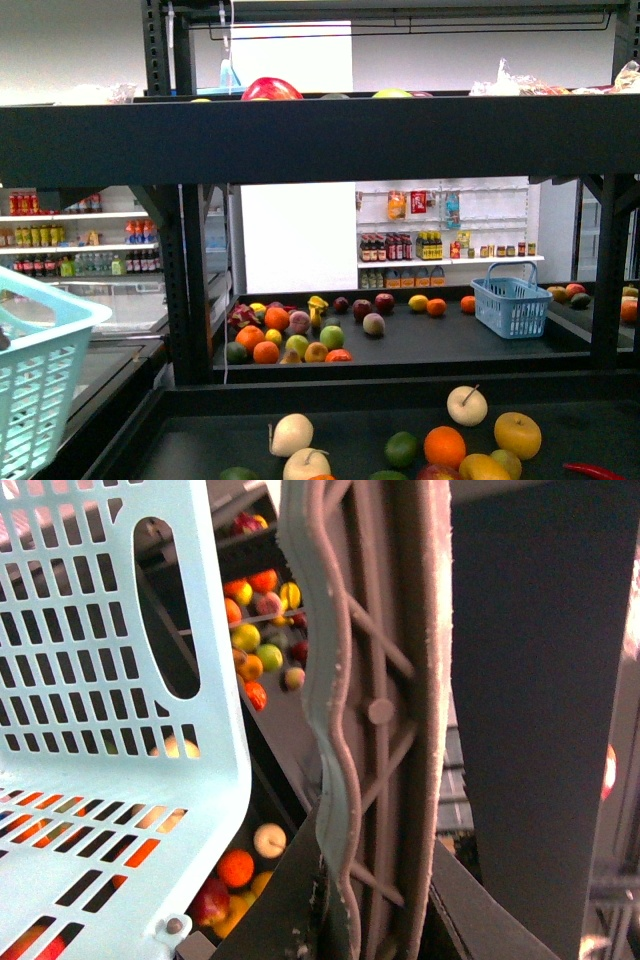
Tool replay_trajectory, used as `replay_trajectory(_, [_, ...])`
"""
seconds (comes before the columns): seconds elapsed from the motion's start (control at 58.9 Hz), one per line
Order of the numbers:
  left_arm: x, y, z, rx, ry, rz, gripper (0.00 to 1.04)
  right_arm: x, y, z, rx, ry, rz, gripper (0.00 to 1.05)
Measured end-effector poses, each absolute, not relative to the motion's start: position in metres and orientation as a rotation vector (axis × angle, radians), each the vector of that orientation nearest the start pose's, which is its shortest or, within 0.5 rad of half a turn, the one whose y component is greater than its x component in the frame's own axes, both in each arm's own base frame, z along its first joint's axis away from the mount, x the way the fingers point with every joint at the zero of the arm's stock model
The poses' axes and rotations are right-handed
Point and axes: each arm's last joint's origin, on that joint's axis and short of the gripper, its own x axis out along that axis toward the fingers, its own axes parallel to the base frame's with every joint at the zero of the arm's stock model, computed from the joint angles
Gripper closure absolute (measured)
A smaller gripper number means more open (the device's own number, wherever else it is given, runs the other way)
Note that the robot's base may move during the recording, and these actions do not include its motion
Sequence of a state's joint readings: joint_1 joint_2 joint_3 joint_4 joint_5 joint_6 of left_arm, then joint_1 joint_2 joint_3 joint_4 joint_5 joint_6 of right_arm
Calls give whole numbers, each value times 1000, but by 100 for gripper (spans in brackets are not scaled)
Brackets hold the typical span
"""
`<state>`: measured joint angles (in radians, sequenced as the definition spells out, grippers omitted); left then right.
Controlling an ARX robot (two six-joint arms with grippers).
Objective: Pick lemon from shelf
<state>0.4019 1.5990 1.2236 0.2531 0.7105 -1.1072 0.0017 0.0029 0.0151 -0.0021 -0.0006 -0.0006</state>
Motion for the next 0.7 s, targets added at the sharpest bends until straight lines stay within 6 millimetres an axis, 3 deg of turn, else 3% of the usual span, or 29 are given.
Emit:
replay_trajectory(0.373, [353, 30, 321, -1008, 452, -515, 90, 97, 0, 168, -1, -10, 2, 7])
replay_trajectory(0.696, [358, -37, 319, -946, 516, -705, 90, 97, 0, 168, -1, -10, 2, 7])
